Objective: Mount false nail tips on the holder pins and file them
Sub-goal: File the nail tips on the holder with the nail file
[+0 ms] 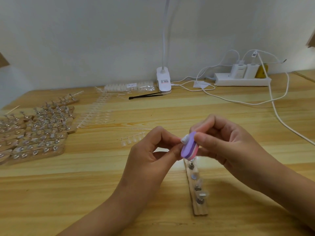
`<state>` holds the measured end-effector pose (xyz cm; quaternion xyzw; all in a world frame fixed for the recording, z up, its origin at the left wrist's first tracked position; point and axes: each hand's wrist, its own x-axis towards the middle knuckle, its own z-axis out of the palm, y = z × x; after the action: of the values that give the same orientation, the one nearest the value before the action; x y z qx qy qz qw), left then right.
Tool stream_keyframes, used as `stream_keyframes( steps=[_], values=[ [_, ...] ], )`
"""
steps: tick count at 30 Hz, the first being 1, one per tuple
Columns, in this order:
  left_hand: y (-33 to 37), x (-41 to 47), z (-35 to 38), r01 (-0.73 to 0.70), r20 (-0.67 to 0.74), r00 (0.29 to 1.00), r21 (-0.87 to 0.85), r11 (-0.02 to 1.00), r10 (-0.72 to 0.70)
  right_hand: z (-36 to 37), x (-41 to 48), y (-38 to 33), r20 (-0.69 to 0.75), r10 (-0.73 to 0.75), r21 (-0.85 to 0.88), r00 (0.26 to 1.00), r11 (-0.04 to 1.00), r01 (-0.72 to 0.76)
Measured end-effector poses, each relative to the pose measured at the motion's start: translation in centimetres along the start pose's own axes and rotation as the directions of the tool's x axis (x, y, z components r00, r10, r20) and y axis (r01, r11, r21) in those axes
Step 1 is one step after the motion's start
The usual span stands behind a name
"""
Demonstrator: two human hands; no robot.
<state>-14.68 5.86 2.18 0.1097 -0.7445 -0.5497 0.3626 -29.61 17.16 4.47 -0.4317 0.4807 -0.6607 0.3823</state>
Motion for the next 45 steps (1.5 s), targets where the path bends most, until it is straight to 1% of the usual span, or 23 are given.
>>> stream_keyframes(
  steps=[3, 6, 8, 10, 19, 24, 26, 30, 33, 36, 38, 41, 42, 44, 45],
  values=[
    [0.0, 0.0, 0.0, 0.012, 0.005, 1.000, -0.018, 1.000, -0.012, -0.1, 0.1, -0.1, -0.041, 0.000, -0.010, 0.999, 1.000, -0.001],
    [0.0, -0.1, 0.1, 0.003, 0.011, 1.000, -0.022, 1.000, -0.003, -0.1, 0.1, -0.1, -0.010, 0.007, -0.009, 1.000, 1.000, -0.008],
    [-0.1, -0.1, 0.1, 0.004, 0.005, 1.000, -0.028, 1.000, -0.004, -0.2, 0.2, -0.2, -0.032, -0.007, -0.002, 0.999, 1.000, 0.007],
    [-0.1, -0.1, 0.1, -0.010, 0.011, 1.000, -0.018, 1.000, 0.010, -0.2, 0.1, -0.2, -0.013, -0.003, 0.003, 1.000, 1.000, 0.003],
    [-0.1, 0.0, -0.2, -0.054, 0.000, 0.999, 0.020, 0.998, 0.054, 0.0, 0.1, -0.1, -0.038, -0.025, 0.042, 0.999, 0.999, 0.027],
    [0.1, 0.0, -0.3, -0.045, 0.008, 0.999, 0.056, 0.997, 0.045, -0.2, 0.2, -0.3, -0.051, -0.005, 0.009, 0.999, 1.000, 0.005],
    [0.1, -0.1, -0.4, -0.046, 0.013, 0.999, 0.066, 0.997, 0.045, -0.4, 0.2, -0.3, -0.034, -0.002, -0.005, 0.999, 1.000, 0.002],
    [0.1, 0.0, -0.7, -0.085, 0.023, 0.996, 0.141, 0.986, 0.083, -0.8, 0.2, -0.2, -0.030, 0.018, -0.022, 0.999, 1.000, -0.019],
    [0.1, 0.2, -0.8, -0.147, 0.036, 0.989, 0.228, 0.963, 0.142, -0.9, 0.2, -0.2, 0.024, 0.071, -0.055, 0.997, 0.996, -0.069],
    [0.1, 0.1, -0.7, -0.234, 0.091, 0.972, 0.314, 0.920, 0.217, -1.1, 0.3, 0.0, -0.003, 0.068, -0.042, 0.998, 0.997, -0.068],
    [0.0, 0.1, -0.6, -0.225, 0.098, 0.974, 0.306, 0.925, 0.205, -1.3, 0.3, -0.1, -0.014, 0.066, -0.030, 0.998, 0.997, -0.066],
    [-0.1, 0.2, -0.8, -0.204, 0.078, 0.979, 0.316, 0.927, 0.189, -1.4, 0.3, -0.2, 0.075, 0.070, -0.043, 0.995, 0.997, -0.067],
    [-0.1, 0.2, -0.9, -0.215, 0.077, 0.977, 0.330, 0.919, 0.201, -1.4, 0.3, -0.2, 0.079, 0.061, -0.049, 0.995, 0.997, -0.057],
    [-0.1, 0.2, -0.9, -0.252, 0.089, 0.968, 0.362, 0.897, 0.236, -1.5, 0.4, -0.1, 0.022, 0.044, -0.051, 0.999, 0.998, -0.043],
    [-0.1, 0.2, -0.9, -0.265, 0.099, 0.964, 0.370, 0.890, 0.246, -1.6, 0.3, 0.0, 0.017, 0.046, -0.053, 0.999, 0.998, -0.045]
  ],
)
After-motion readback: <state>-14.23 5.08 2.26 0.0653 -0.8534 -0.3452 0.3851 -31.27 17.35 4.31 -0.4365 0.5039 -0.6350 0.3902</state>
